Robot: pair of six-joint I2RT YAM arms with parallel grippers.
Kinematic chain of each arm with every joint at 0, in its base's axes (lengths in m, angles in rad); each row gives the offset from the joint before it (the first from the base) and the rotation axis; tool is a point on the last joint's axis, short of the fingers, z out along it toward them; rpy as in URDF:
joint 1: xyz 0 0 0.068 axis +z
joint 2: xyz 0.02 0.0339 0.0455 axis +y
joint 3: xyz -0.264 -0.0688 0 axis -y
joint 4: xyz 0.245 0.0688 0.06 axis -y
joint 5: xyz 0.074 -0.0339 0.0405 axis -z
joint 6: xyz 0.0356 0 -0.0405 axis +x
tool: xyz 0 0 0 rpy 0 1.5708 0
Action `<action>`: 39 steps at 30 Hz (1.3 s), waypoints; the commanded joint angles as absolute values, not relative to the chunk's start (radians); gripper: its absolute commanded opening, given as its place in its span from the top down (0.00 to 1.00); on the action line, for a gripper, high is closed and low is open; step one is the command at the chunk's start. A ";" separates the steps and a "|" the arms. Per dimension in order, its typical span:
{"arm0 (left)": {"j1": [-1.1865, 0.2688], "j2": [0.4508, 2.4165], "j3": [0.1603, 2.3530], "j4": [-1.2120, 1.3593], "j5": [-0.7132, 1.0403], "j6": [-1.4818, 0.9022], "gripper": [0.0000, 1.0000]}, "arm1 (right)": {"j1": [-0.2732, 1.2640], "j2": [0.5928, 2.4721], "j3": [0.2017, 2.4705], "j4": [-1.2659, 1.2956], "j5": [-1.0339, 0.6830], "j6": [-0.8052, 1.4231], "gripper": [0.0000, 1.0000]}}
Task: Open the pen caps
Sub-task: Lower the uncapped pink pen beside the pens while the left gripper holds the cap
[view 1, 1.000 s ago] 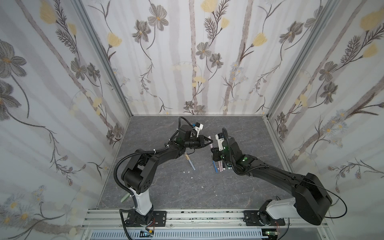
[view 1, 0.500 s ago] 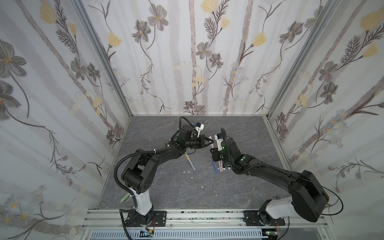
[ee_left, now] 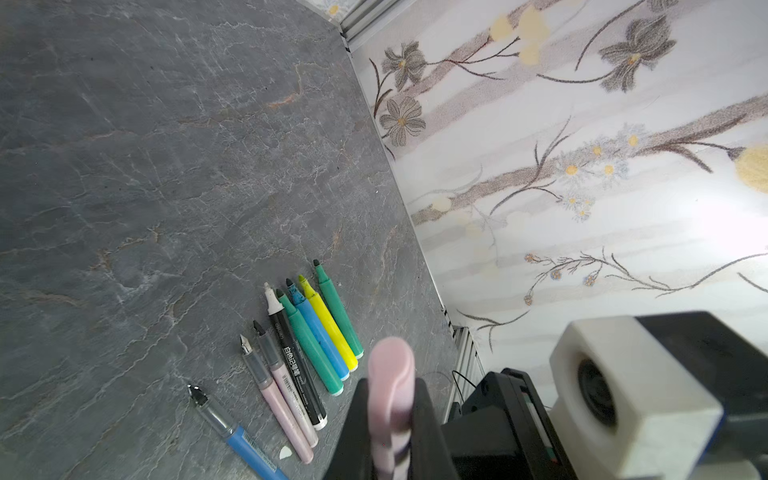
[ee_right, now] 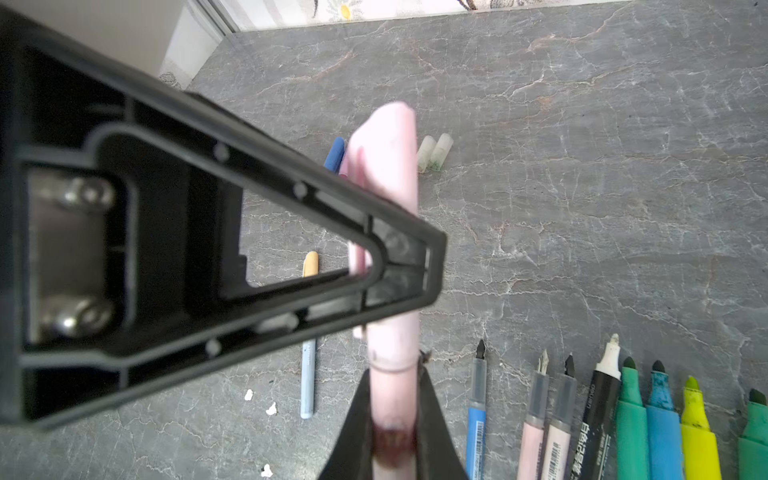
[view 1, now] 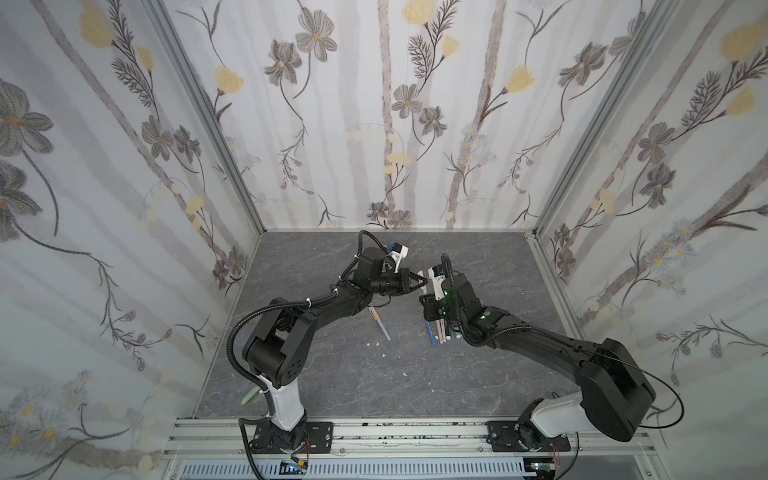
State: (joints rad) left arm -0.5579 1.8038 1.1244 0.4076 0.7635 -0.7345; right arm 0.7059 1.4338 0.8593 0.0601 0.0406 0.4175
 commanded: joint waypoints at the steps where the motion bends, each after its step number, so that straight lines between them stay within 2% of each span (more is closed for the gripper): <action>1: -0.555 1.801 1.144 0.371 0.748 -0.695 1.00 | 0.707 1.427 0.870 0.061 0.035 0.409 0.98; 3: -0.548 1.802 1.150 0.351 0.736 -0.682 1.00 | 0.706 1.428 0.870 0.055 0.027 0.409 1.00; 26: -0.366 1.842 1.132 0.411 0.689 -0.716 1.00 | 0.791 1.436 0.706 0.094 -0.022 0.479 1.00; 34: -0.244 1.779 1.049 0.406 0.674 -0.704 1.00 | 0.846 1.540 0.745 0.036 0.055 0.524 1.00; 39: -0.193 1.743 1.010 0.379 0.661 -0.678 1.00 | 0.870 1.657 0.857 -0.059 0.146 0.568 1.00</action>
State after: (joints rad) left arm -0.2085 1.7618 1.0252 0.3794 0.6735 -0.7052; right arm 0.8650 1.6131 0.8253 0.0093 0.0628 0.5251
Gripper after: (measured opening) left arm 0.083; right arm 0.114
